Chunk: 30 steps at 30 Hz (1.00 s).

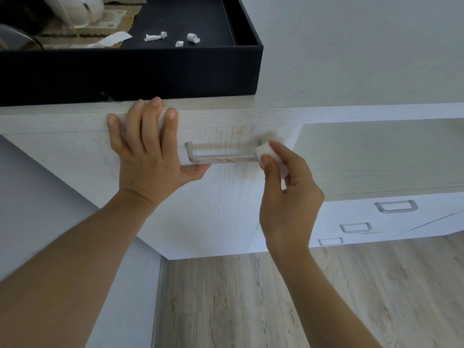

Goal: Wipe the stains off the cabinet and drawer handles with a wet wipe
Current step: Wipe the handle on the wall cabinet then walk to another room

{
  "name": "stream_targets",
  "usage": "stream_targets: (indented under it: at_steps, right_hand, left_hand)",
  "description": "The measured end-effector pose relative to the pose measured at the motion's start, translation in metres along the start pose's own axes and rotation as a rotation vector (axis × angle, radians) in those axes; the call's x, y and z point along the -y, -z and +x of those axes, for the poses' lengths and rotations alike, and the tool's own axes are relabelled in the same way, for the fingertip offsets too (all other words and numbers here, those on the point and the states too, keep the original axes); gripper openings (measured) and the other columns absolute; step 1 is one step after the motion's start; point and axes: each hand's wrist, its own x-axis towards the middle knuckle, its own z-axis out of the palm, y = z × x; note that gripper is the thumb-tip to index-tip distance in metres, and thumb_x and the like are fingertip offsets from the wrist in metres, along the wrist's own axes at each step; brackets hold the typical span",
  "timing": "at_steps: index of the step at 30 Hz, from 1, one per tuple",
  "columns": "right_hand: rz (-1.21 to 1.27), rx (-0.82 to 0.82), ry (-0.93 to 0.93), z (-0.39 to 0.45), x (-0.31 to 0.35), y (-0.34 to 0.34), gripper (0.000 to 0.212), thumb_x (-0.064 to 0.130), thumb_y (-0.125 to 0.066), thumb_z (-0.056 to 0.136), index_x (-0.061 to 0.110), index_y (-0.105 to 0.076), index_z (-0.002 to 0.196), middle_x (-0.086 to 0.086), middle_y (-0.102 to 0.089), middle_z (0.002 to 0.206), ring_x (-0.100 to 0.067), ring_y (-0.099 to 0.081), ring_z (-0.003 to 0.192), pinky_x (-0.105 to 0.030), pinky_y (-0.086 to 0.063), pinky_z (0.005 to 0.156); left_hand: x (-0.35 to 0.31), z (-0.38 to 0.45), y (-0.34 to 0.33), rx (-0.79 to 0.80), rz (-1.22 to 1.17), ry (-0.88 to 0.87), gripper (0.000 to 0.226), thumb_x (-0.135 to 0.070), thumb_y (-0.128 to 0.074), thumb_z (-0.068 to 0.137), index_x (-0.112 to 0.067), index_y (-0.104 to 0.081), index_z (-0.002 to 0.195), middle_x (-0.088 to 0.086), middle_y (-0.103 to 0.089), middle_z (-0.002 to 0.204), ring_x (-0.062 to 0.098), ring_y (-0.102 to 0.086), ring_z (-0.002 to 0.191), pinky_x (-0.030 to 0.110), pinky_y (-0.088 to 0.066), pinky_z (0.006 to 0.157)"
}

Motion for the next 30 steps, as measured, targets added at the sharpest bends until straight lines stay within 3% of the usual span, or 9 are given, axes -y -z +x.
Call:
stream_targets:
  at_steps: [3,7,11,24,30]
  right_hand:
    - [-0.04,-0.089,0.103,-0.011,-0.001,0.003,0.02,0.014,-0.064,0.087,0.012,-0.067,0.107,0.006,-0.064,0.09,0.009,-0.055,0.08,0.0,-0.039,0.076]
    - [-0.006,-0.172,0.127,-0.016,-0.004,0.002,0.021,0.012,-0.066,0.085,0.009,-0.067,0.105,0.003,-0.066,0.097,-0.001,-0.059,0.09,-0.004,-0.042,0.081]
    - [-0.032,-0.156,0.17,-0.015,0.0,-0.005,0.019,0.006,-0.071,0.081,0.004,-0.069,0.1,0.0,-0.065,0.096,-0.002,-0.058,0.089,-0.003,-0.043,0.08]
    - [0.026,-0.163,0.128,-0.011,-0.006,-0.009,0.018,0.012,-0.069,0.083,0.009,-0.068,0.1,0.002,-0.065,0.092,-0.002,-0.057,0.079,-0.006,-0.044,0.076]
    - [0.016,-0.159,0.175,-0.013,-0.011,-0.009,0.017,0.01,-0.069,0.083,0.008,-0.067,0.1,0.004,-0.063,0.093,0.005,-0.055,0.079,-0.006,-0.044,0.076]
  left_hand:
    - [0.0,-0.001,0.001,0.005,-0.004,-0.002,0.099,-0.075,-0.052,0.079,-0.004,-0.011,0.134,0.021,-0.026,0.133,0.037,-0.027,0.125,0.05,-0.007,0.113]
    - [-0.001,0.0,0.002,0.004,-0.004,0.001,0.1,-0.075,-0.052,0.079,-0.004,-0.01,0.135,0.022,-0.026,0.133,0.037,-0.026,0.125,0.048,-0.003,0.114]
    - [-0.001,0.001,0.003,0.007,-0.02,-0.001,0.097,-0.074,-0.05,0.081,-0.004,-0.01,0.134,0.021,-0.026,0.133,0.037,-0.028,0.125,0.051,-0.011,0.11]
    - [0.0,0.0,0.001,-0.009,-0.036,0.002,0.099,-0.075,-0.051,0.079,-0.004,-0.009,0.136,0.02,-0.026,0.133,0.036,-0.027,0.125,0.049,-0.006,0.112]
    - [-0.001,0.0,0.001,-0.01,-0.026,-0.009,0.098,-0.075,-0.049,0.08,-0.004,-0.009,0.135,0.021,-0.026,0.133,0.037,-0.029,0.124,0.053,-0.017,0.108]
